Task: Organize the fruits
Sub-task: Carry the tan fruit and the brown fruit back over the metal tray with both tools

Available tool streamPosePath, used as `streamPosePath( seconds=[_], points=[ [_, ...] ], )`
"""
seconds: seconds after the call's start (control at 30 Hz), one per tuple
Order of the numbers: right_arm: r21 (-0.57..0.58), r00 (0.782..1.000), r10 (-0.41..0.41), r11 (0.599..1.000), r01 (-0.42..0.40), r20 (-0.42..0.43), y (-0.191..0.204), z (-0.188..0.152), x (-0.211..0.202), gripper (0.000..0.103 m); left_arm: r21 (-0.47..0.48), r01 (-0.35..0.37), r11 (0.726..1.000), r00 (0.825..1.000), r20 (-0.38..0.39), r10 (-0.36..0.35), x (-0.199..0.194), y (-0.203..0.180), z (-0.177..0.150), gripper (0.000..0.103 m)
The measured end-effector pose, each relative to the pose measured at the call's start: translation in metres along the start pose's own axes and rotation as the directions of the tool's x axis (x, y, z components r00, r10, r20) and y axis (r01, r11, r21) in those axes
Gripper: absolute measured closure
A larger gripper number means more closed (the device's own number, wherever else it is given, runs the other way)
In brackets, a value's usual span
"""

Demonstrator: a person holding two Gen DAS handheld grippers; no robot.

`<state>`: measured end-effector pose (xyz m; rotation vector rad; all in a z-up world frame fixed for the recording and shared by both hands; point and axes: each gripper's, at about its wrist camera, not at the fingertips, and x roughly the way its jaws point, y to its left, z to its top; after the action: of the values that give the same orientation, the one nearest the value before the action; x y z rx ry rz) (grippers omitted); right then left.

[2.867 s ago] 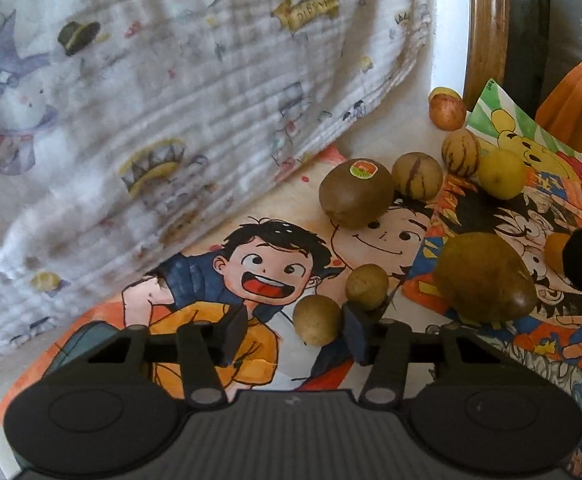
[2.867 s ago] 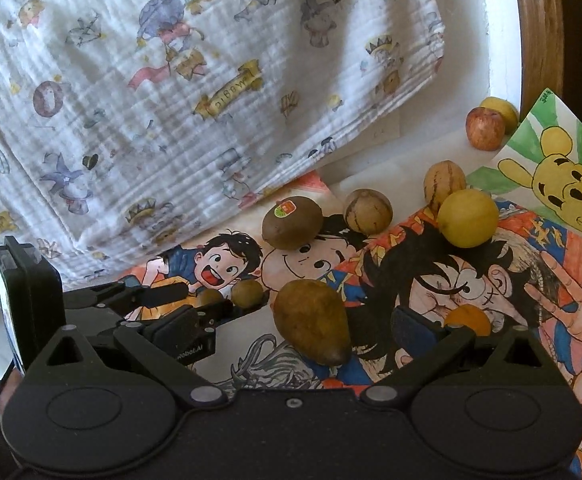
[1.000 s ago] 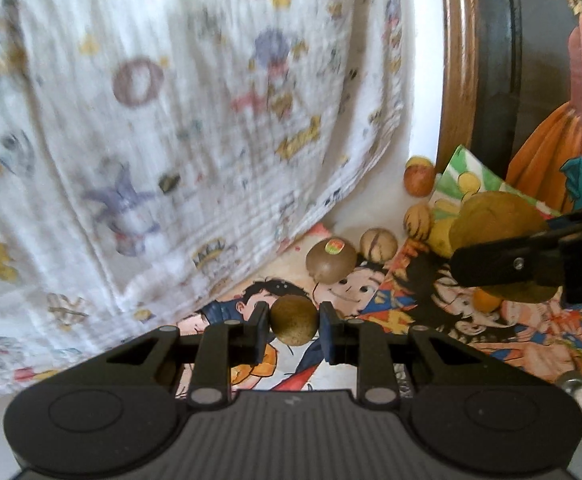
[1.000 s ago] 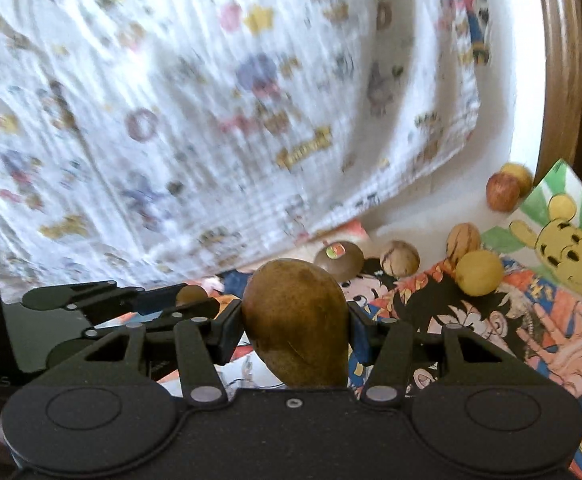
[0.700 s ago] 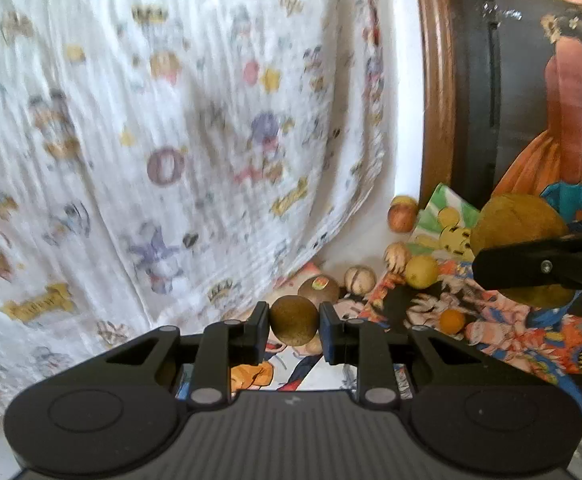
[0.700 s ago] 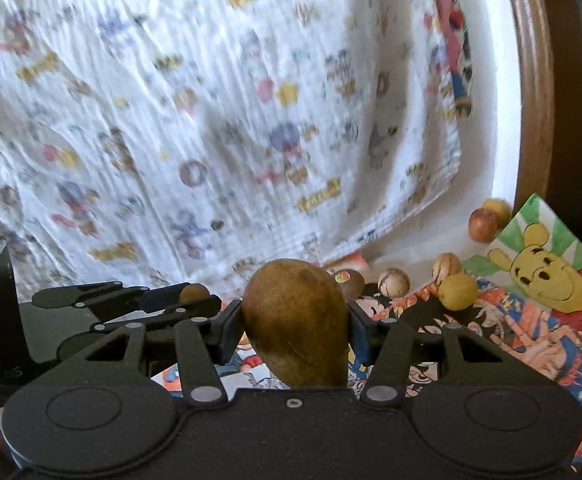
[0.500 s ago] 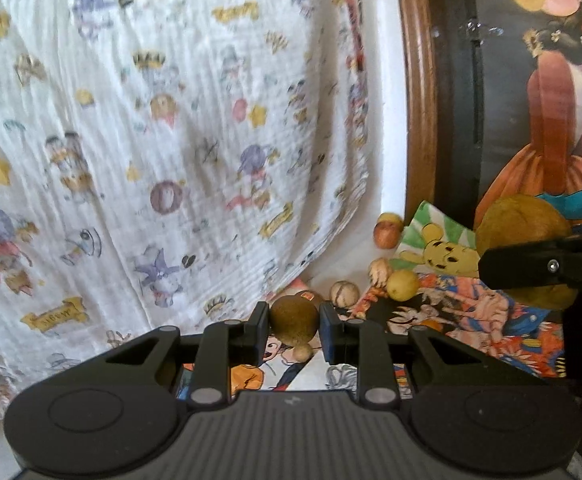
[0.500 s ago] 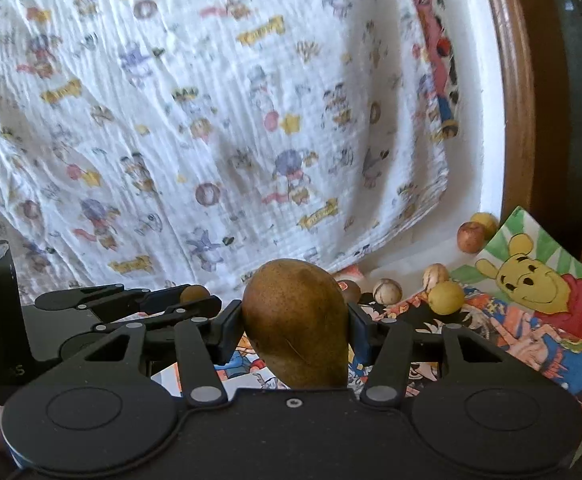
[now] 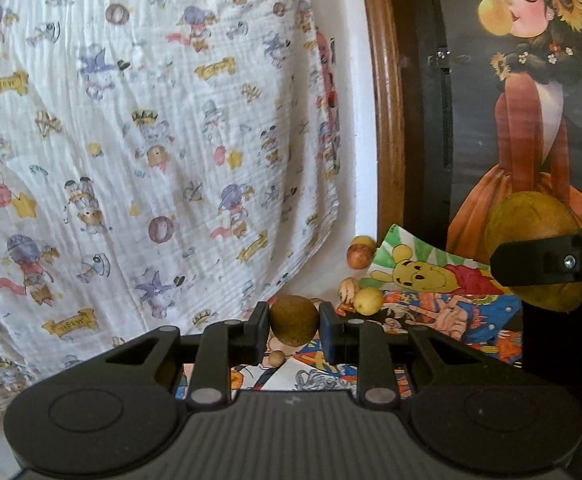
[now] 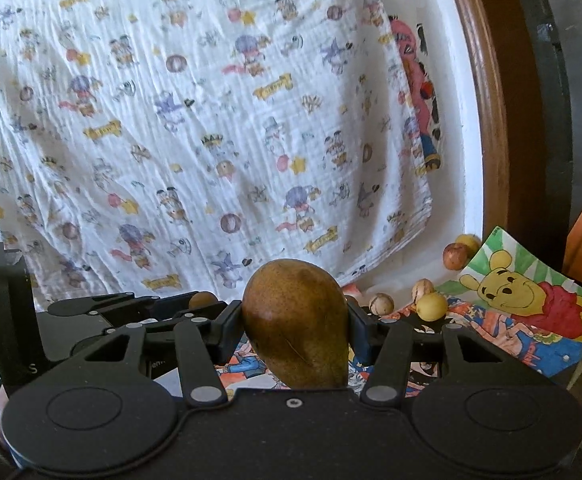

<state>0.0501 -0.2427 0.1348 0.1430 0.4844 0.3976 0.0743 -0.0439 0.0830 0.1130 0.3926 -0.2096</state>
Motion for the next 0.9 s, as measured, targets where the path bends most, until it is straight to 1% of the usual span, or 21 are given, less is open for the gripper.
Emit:
streamPosePath(
  seconds=[0.27, 0.37, 0.47, 0.6, 0.73, 0.9],
  points=[
    [0.019, 1.0, -0.018, 1.0, 0.018, 0.019, -0.002, -0.017, -0.04, 0.047, 0.008, 0.026, 1.0, 1.0, 0.008, -0.026, -0.027, -0.019, -0.008, 0.075],
    [0.03, 0.999, -0.032, 0.999, 0.031, 0.014, -0.005, -0.026, -0.05, 0.047, 0.012, 0.036, 0.999, 0.999, -0.012, -0.036, -0.03, -0.026, -0.019, 0.075],
    [0.043, 0.999, -0.045, 0.998, 0.045, -0.004, -0.01, -0.038, -0.055, 0.047, 0.008, 0.046, 0.999, 0.998, -0.053, -0.045, -0.026, -0.03, -0.035, 0.075],
    [0.077, 0.998, -0.054, 0.995, 0.057, -0.043, -0.018, -0.056, -0.049, 0.047, -0.004, 0.054, 0.999, 0.991, -0.122, -0.054, -0.012, -0.032, -0.056, 0.075],
    [0.102, 0.995, -0.053, 0.993, 0.061, -0.083, -0.025, -0.071, -0.037, 0.047, -0.017, 0.056, 0.998, 0.983, -0.172, -0.058, 0.005, -0.03, -0.073, 0.075],
    [0.121, 0.989, -0.061, 0.99, 0.077, -0.133, -0.033, -0.084, -0.015, 0.047, -0.029, 0.053, 0.998, 0.974, -0.219, -0.058, 0.024, -0.026, -0.087, 0.075]
  ],
)
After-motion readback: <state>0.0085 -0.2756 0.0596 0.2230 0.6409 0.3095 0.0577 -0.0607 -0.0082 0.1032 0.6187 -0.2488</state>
